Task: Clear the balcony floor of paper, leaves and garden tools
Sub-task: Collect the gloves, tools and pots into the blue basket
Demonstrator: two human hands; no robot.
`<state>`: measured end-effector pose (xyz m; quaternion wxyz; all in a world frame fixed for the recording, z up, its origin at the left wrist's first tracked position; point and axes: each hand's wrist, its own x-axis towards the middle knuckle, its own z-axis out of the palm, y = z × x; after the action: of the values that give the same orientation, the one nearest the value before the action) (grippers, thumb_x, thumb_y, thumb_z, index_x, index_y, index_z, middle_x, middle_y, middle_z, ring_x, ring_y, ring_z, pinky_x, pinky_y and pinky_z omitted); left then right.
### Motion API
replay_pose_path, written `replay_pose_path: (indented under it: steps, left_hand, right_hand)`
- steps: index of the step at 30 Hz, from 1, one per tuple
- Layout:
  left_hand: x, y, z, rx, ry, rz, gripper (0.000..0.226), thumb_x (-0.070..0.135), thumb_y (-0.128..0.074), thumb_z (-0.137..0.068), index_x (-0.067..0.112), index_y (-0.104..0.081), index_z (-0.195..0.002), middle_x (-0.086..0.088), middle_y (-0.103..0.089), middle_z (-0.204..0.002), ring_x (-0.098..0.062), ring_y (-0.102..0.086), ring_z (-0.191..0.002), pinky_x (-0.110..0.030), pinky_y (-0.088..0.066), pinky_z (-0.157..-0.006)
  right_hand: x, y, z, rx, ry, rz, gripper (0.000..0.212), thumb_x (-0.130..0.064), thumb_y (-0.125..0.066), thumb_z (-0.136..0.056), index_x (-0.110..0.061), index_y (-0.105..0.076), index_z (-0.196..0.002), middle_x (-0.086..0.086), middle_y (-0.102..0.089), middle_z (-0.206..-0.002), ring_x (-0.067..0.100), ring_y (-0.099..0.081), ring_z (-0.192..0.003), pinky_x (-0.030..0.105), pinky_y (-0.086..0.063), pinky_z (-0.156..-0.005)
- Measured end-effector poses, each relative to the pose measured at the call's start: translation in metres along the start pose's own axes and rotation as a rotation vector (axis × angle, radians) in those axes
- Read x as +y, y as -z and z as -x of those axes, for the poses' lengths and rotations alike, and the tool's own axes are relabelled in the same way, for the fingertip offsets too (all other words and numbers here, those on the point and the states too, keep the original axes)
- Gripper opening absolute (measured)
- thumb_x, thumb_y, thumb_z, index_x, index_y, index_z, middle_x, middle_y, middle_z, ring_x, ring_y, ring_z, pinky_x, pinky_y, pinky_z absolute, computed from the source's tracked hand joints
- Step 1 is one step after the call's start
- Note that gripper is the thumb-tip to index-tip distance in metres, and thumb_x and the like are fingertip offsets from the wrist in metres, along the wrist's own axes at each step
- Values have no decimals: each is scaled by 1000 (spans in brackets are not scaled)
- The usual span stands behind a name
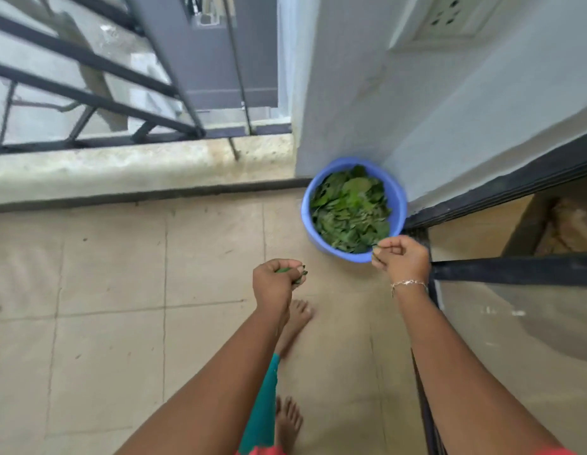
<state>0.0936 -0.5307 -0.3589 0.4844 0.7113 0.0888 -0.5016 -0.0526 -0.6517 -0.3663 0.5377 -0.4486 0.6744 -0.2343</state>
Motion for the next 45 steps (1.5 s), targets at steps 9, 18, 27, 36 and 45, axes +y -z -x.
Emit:
replay_pose_path:
  steps: [9, 18, 27, 36, 45]
  left_hand:
    - [68, -127, -72, -153, -50, -182, 12, -11, -57, -84, 0, -58, -85, -8, -55, -71, -17, -55, -58, -20, -51, -53]
    - [61, -102, -89, -335, -460, -1274, 78, 22, -72, -78, 13, -32, -145, -17, -27, -151, -34, -24, -139, -44, -26, -112]
    - [101, -16, 49, -299, -696, -1569, 68, 29, -55, -92, 17, -18, -148, -10, -10, -156, -25, -8, -144, -33, -24, -110]
    - [129, 19, 213, -491, -1005, -1809, 69, 35, -60, -87, 13, -27, -144, -15, -23, -150, -30, -24, -137, -36, -36, -106]
    - [100, -42, 268, -1160, -1421, -2146, 53, 29, -71, -78, -4, -59, -117, -30, -51, -123, -50, -48, -114, -48, -41, -96]
  right_hand:
    - [-21, -8, -104, 65, -97, 49, 26, 12, -56, -82, -12, -54, -76, 3, -56, -69, 14, -55, -59, 25, -51, -58]
    - [-15, 9, -68, 120, -37, 223, 23, 5, -52, -85, -6, -61, -103, 8, -63, -85, 21, -57, -76, 32, -52, -71]
    - [-8, 73, 109, 268, 31, 301, 28, 10, -55, -79, -2, -65, -102, 11, -67, -97, 21, -64, -89, 23, -44, -73]
    - [-12, 182, 357, 465, -161, 283, 48, 3, -57, -80, -39, -38, -68, 1, -61, -85, 24, -62, -83, 30, -48, -72]
    - [16, 162, 492, 933, -406, 67, 27, -1, -51, -79, -11, -64, -100, 8, -59, -100, 29, -60, -90, 33, -48, -83]
